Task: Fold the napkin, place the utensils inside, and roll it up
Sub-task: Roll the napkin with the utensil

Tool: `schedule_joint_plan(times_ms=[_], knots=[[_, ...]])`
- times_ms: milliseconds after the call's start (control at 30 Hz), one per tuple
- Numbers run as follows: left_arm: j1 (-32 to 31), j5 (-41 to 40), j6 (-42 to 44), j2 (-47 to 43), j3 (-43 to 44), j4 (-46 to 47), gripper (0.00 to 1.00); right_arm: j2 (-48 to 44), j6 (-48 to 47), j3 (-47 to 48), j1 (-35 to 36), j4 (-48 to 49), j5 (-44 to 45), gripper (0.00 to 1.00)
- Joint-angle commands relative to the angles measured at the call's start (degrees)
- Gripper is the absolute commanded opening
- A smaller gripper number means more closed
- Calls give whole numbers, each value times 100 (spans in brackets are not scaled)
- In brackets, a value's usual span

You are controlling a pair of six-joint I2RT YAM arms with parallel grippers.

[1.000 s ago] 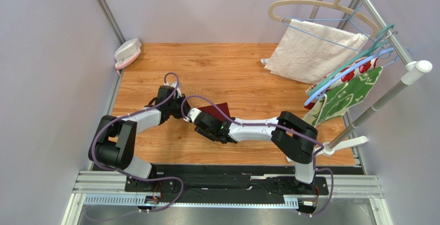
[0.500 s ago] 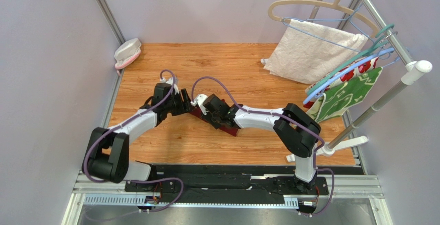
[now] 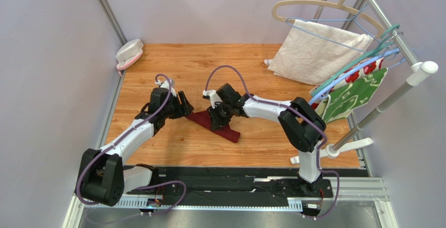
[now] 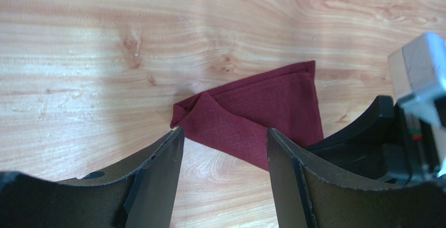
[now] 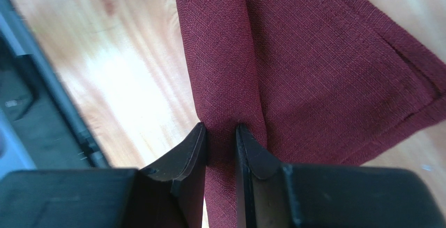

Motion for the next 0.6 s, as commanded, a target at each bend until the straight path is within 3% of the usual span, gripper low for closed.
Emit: schedule_joint_plan(times_ms=[0,567], knots=[[20,-8,73,46,-147,104,68,455,596,138,-272,-637,-1299,12],[28,264,64,836,-200,1035,66,1325,1062,323,-844,-461,-2004,11]])
